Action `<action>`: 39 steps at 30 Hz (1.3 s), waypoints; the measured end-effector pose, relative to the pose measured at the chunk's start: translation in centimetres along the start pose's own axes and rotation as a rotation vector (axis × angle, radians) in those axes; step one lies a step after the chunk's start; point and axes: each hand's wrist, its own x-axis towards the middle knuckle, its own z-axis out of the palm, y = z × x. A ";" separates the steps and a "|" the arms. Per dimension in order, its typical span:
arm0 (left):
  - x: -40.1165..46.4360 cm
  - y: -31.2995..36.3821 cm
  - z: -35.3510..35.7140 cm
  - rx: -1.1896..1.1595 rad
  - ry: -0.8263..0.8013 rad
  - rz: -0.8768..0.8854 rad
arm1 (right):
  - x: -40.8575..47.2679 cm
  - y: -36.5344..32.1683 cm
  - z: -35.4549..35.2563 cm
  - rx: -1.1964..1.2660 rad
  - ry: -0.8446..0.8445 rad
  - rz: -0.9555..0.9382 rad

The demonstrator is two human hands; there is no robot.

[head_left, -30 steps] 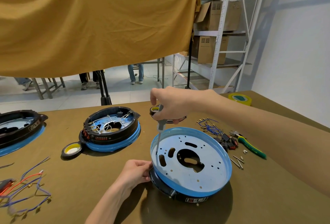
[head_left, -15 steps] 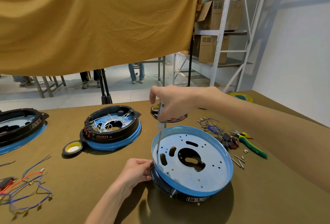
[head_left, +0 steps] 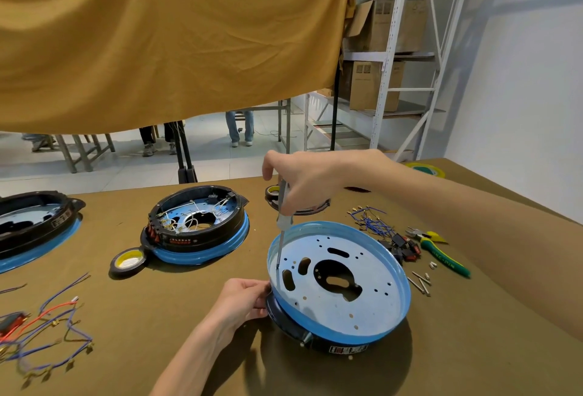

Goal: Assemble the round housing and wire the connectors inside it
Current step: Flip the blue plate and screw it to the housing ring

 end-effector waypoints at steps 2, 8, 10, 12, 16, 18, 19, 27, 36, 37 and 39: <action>0.1 0.0 0.0 0.002 0.011 -0.005 | 0.1 -0.2 0.3 -0.053 0.046 0.003; 0.2 0.0 -0.1 -0.028 0.007 -0.020 | 0.0 -0.1 0.2 0.044 -0.003 -0.016; 0.2 0.0 -0.1 -0.032 0.017 -0.023 | 0.0 -0.4 0.5 -0.039 0.064 -0.017; 0.3 -0.1 0.0 -0.024 0.030 -0.021 | 0.3 -0.5 1.0 -0.181 0.149 0.008; 0.6 -0.1 0.0 -0.039 0.032 -0.036 | -0.3 -0.4 0.1 0.023 0.012 -0.013; 0.6 -0.2 0.0 -0.039 0.035 -0.032 | -0.2 -0.5 0.5 -0.053 0.086 -0.016; 0.6 -0.2 0.0 -0.037 0.037 -0.030 | -0.1 -0.6 0.8 -0.125 0.132 -0.007; 0.7 -0.4 -0.1 -0.042 0.022 -0.026 | -0.5 -0.6 1.1 -0.112 0.167 -0.037; 0.6 -0.3 0.0 -0.026 0.023 -0.022 | -0.2 -0.4 1.1 -0.099 0.130 0.001; 0.5 -0.3 0.0 -0.021 0.020 -0.023 | -0.3 -0.3 1.1 -0.060 0.104 -0.008; 0.5 -0.2 0.0 -0.017 0.022 -0.024 | -0.5 -0.3 0.6 0.058 0.036 -0.041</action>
